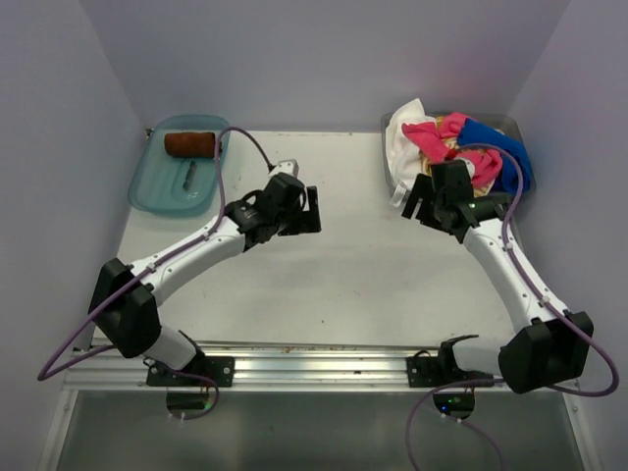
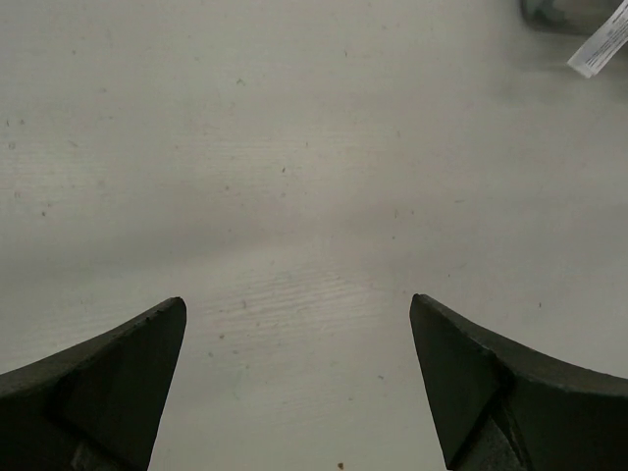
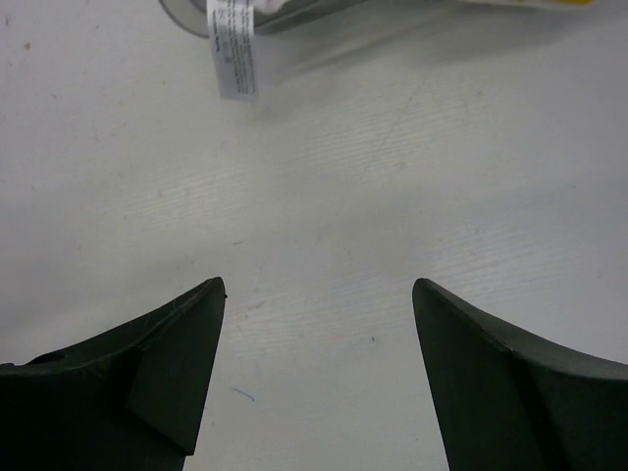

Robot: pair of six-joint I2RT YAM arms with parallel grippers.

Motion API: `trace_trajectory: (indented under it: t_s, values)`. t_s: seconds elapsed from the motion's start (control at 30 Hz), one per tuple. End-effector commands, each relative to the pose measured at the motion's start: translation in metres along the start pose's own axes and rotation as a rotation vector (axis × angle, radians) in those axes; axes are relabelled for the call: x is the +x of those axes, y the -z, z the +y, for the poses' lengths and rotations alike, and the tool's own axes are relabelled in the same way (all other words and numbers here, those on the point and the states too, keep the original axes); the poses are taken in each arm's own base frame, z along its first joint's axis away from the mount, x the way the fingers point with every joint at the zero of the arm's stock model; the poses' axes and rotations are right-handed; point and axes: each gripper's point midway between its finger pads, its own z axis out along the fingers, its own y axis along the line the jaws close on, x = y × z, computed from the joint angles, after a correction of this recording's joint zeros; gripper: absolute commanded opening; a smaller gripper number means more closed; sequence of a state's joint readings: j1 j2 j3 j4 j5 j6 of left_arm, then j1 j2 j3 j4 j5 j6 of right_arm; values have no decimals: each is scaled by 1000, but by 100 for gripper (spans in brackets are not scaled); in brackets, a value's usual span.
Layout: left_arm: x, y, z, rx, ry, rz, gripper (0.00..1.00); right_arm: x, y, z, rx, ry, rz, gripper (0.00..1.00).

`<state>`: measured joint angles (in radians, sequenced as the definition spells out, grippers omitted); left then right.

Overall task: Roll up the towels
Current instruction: Grab a towel with the right arm

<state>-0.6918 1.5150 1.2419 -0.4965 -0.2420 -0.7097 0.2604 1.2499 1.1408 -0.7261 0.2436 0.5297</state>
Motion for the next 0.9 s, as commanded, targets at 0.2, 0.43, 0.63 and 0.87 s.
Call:
trace_trajectory:
  t_s: [0.2, 0.43, 0.63, 0.87]
  values:
    - [12, 29, 26, -31, -81, -31, 100, -96, -32, -56, 109, -245, -86, 81]
    - [23, 33, 19, 38, -87, 3, 100, -146, -77, -84, 146, -396, -111, 78]
    - [30, 31, 23, 42, -116, 12, 100, -158, -125, -92, 191, -410, -88, 62]
    - [41, 24, 23, 64, -111, 32, 100, -173, -134, -91, 185, -381, -111, 2]
